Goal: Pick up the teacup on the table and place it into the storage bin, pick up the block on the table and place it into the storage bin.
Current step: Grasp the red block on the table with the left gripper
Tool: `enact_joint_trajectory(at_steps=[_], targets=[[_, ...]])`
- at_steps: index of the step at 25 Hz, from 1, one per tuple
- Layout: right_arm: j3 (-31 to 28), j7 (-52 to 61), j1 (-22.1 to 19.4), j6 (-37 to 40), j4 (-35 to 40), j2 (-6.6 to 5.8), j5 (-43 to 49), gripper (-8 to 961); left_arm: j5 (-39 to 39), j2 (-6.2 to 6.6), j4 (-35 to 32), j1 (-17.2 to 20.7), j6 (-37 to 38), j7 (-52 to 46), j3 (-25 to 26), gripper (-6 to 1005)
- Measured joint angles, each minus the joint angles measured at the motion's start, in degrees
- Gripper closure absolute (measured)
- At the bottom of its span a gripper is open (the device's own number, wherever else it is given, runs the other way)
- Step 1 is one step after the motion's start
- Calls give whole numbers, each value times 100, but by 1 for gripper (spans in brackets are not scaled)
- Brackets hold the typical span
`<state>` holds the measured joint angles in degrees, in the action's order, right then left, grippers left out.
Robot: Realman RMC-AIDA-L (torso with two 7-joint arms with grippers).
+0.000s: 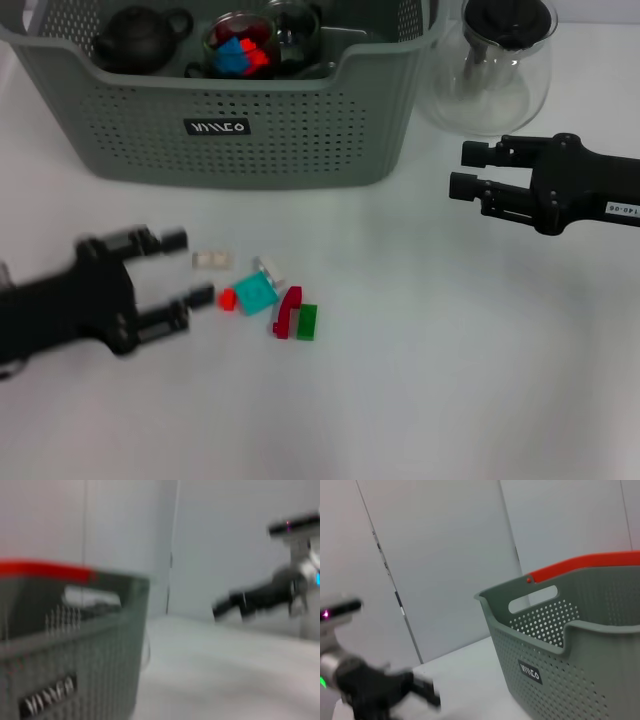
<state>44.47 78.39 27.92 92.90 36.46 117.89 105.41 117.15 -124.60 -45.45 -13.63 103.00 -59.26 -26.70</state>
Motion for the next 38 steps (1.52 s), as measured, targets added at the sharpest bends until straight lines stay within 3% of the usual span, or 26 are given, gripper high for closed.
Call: enact_joint_trajectory(at_steps=[6, 15, 18, 29, 38], targets=[[0, 3, -25, -5, -17, 9, 15, 449, 788, 51, 1023, -346, -1032, 987, 16, 368], [0, 7, -68, -8, -17, 7, 18, 447, 979, 35, 1339, -621, -1991, 1492, -185, 468], [0, 9, -68, -1, -16, 6, 17, 447, 991, 36, 1376, -631, -2114, 1559, -181, 526], [0, 18, -71, 4, -16, 6, 14, 448, 999, 26, 1575, -724, -2414, 1856, -188, 595], [0, 18, -77, -4, -15, 6, 14, 449, 974, 23, 1584, -740, -2467, 1904, -170, 588]])
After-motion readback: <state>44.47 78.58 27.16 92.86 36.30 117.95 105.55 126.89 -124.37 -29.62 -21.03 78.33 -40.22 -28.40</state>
